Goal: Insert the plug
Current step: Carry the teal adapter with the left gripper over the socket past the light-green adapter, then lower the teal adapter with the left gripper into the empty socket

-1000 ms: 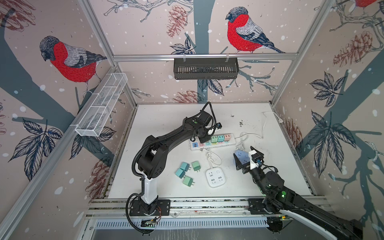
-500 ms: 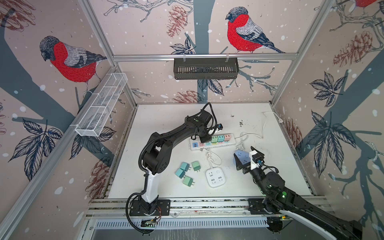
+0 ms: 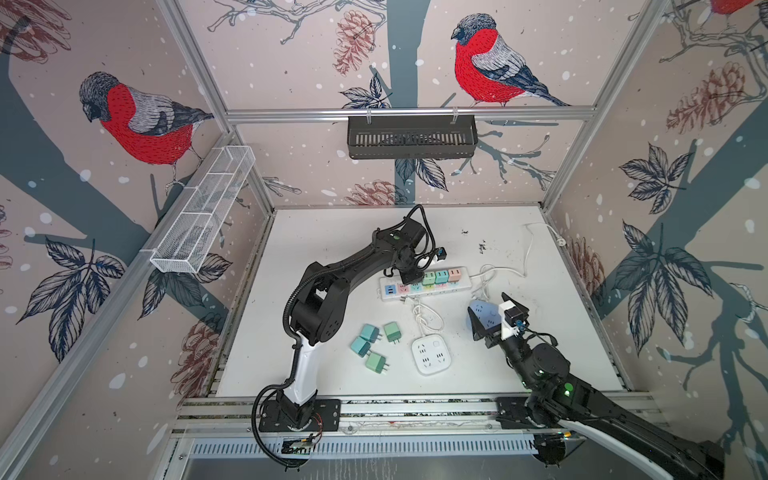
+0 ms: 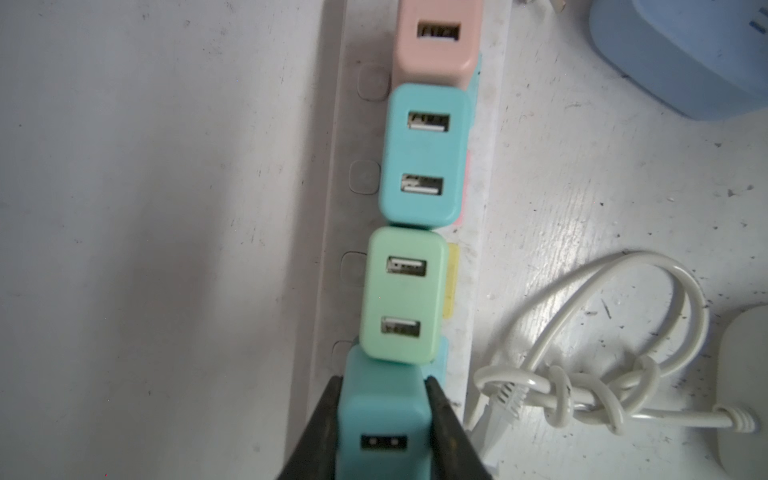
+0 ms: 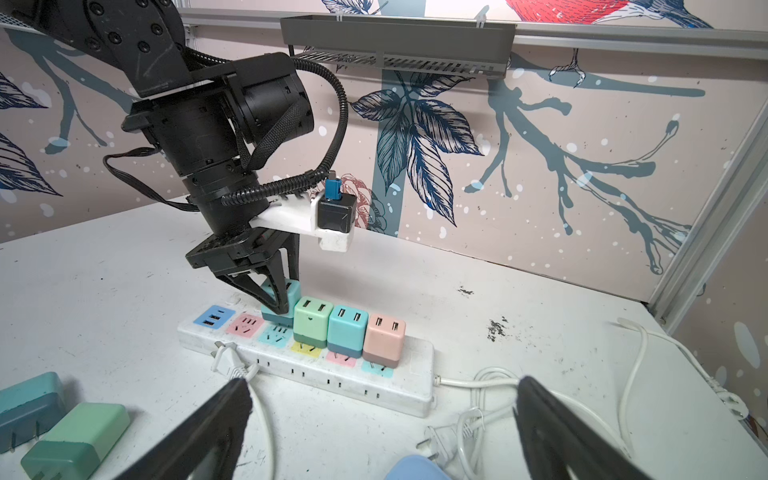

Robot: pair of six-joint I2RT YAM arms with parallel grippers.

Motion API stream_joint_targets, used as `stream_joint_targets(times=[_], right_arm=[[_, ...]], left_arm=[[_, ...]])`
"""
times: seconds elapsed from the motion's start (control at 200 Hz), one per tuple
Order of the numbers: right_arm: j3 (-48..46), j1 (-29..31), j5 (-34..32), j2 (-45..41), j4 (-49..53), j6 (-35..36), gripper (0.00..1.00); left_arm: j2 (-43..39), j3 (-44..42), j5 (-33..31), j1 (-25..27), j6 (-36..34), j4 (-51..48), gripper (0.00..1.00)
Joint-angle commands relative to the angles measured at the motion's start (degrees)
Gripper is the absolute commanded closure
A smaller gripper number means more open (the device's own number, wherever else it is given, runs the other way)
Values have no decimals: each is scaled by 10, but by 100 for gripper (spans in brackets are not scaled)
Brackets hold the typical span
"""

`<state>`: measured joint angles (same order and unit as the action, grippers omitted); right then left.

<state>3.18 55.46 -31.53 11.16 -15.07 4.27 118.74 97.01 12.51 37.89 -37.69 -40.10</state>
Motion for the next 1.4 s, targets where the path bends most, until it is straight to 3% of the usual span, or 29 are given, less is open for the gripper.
stream_joint_targets(times=[0.0,0.655,1.181,1.246,1.311,1.321,1.331,1.341,1.396], right_arm=[[-1,0,2,-2,-3,-11,0],[-3,0,3,-19,5,-12,0],[-5,-1,-23,-23,1,-19,0],[-6,0,-24,-23,0,-19,0],[-6,-1,-27,-24,-3,-27,0],[-6,-1,-28,-24,-4,-29,0],[-6,0,-30,-24,-5,-32,0],[-6,-1,-31,-25,-6,-35,0],[-7,0,-41,-26,-7,-48,0]], left_arm=[[8,7,25,0,-15,-37,100],[5,4,-12,9,8,-47,100],[26,3,5,9,-13,-23,100],[21,-1,4,9,-10,-16,89],[11,-11,0,9,-4,0,67],[8,-12,0,8,-3,3,54],[7,-15,0,8,-3,6,19],[3,-17,0,9,-3,9,6],[-12,-28,3,9,0,25,1]])
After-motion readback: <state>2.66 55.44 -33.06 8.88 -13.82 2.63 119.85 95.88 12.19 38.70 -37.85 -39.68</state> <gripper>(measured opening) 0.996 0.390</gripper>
